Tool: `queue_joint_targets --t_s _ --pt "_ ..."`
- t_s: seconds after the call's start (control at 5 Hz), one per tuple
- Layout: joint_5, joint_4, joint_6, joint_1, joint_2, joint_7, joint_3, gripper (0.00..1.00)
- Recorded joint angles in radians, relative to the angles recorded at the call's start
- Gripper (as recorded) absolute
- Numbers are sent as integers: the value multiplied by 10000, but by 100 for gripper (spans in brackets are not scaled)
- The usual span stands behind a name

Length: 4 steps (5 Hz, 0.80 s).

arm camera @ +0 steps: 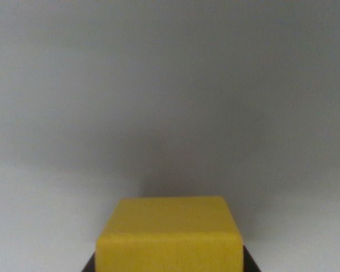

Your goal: Pick yellow cube

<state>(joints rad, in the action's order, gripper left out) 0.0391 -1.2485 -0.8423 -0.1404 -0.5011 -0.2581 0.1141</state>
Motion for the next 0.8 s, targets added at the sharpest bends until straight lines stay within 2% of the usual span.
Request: queue_joint_targets --t_s 0.2,0.4,0.6,0.8 --pt "-7 -173 -225 0 52 1 5 100" --pt "-7 -173 -225 0 52 1 5 100" --pt "-16 -371 -483 1 113 2 11 100" --pt "-16 -371 -483 1 113 2 11 100"
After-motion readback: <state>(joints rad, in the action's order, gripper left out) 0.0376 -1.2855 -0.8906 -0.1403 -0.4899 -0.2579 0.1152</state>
